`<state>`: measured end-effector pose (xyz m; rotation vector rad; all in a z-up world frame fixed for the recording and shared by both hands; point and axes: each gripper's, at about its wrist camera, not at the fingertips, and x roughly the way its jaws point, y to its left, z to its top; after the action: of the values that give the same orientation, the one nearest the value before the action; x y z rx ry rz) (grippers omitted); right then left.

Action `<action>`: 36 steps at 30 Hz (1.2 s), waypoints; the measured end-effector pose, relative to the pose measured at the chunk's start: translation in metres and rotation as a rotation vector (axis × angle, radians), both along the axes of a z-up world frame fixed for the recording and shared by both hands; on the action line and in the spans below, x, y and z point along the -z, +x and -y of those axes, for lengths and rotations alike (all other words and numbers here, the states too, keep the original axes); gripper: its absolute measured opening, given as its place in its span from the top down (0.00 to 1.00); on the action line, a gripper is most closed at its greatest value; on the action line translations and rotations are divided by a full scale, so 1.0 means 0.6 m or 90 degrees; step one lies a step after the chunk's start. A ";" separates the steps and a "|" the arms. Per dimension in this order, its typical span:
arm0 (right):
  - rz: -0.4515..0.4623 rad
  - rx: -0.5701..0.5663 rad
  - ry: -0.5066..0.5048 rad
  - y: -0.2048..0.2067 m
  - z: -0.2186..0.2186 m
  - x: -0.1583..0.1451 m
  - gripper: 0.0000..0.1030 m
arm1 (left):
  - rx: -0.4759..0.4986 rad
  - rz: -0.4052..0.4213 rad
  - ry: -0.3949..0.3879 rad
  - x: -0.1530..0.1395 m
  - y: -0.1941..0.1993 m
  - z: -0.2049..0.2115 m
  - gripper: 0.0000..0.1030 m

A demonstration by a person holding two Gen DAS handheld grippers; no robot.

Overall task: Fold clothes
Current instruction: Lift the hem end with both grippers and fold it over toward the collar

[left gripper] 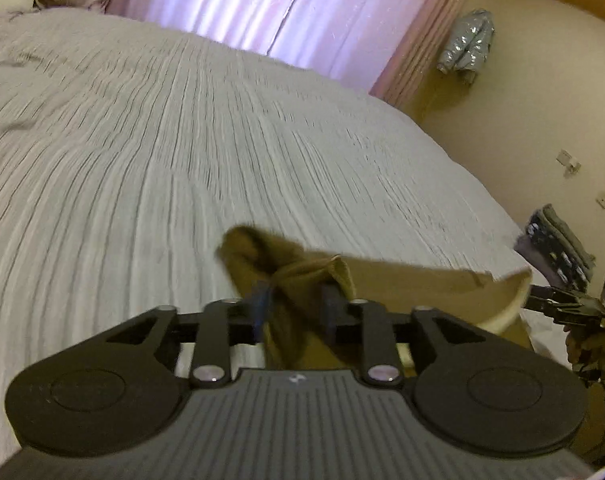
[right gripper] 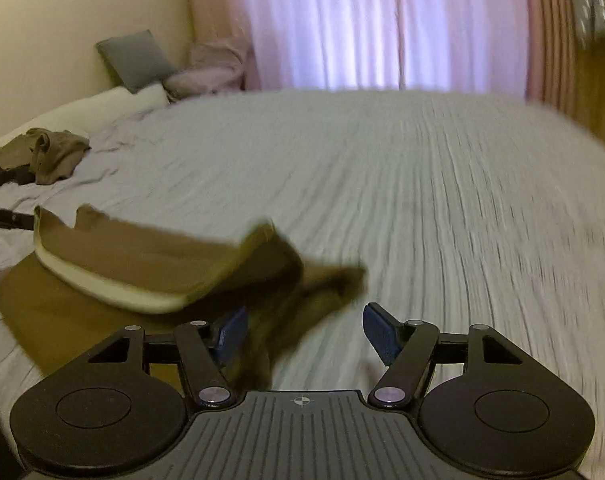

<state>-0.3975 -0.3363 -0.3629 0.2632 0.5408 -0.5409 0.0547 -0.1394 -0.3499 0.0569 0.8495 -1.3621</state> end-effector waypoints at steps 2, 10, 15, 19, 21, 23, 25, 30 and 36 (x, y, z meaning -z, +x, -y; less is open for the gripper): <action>0.017 0.002 0.001 0.023 0.021 0.006 0.33 | -0.041 -0.030 0.008 0.005 0.016 0.026 0.76; 0.021 0.088 0.101 0.038 0.089 0.025 0.33 | -0.123 -0.092 0.004 0.013 0.055 0.013 0.77; 0.040 0.011 0.066 0.017 0.077 0.019 0.33 | 0.022 0.020 -0.018 -0.001 0.020 0.002 0.77; 0.044 -0.046 0.045 0.027 0.072 0.014 0.33 | 0.126 0.167 -0.028 -0.015 -0.021 0.019 0.76; 0.042 -0.072 0.049 0.041 0.076 0.017 0.33 | 0.176 0.211 -0.020 -0.013 -0.032 0.039 0.75; 0.039 -0.088 0.066 0.052 0.083 0.026 0.33 | 0.201 0.185 -0.016 -0.004 -0.027 0.054 0.76; 0.051 -0.097 0.104 0.059 0.098 0.033 0.38 | 0.210 0.156 -0.020 0.004 -0.020 0.063 0.89; 0.113 -0.086 0.170 0.048 0.128 0.034 0.92 | 0.149 0.073 -0.090 0.010 0.006 0.049 1.00; 0.109 -0.024 0.200 0.048 0.145 0.022 0.93 | 0.031 -0.020 -0.101 0.019 0.047 0.037 1.00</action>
<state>-0.3685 -0.4232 -0.3761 0.5908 0.4624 -0.3906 0.0827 -0.1618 -0.3611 -0.0676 0.7685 -1.4762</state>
